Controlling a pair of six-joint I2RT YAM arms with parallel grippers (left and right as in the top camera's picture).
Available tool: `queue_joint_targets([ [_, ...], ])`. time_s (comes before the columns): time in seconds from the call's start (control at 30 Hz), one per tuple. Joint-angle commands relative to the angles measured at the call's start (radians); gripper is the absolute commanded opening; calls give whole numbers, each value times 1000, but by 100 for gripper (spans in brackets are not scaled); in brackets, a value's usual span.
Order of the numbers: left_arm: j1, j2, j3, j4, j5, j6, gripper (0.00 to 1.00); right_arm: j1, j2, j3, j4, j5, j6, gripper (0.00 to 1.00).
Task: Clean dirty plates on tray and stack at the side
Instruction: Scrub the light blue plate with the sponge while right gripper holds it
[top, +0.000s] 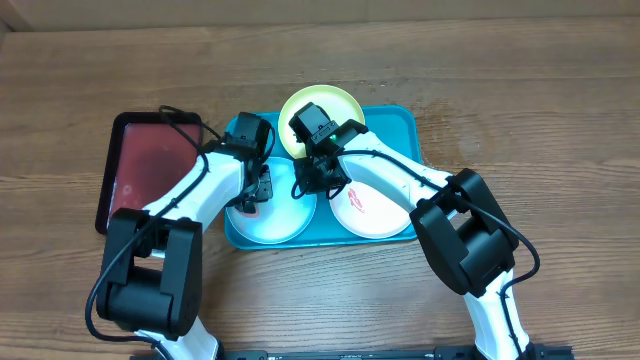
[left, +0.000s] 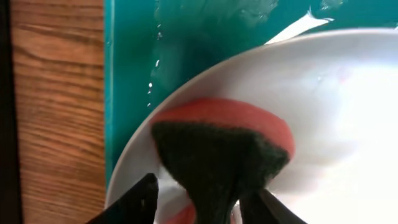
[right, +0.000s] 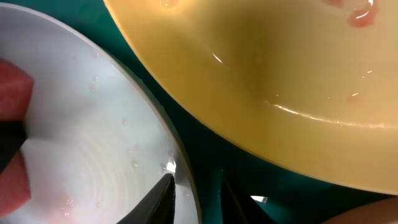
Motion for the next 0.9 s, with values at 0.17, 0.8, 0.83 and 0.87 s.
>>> queue_joint_targets([
  [0.17, 0, 32, 142, -127, 48, 15, 45, 4, 27, 4, -4, 11, 4, 27],
  [0.8, 0, 45, 102, -166, 58, 26, 28, 4, 27, 4, -5, 10, 4, 27],
  [0.83, 0, 46, 102, -164, 58, 27, 24, 4, 27, 4, -5, 11, 4, 27],
  [0.87, 0, 46, 102, -162, 58, 27, 22, 4, 27, 4, -5, 11, 4, 27],
])
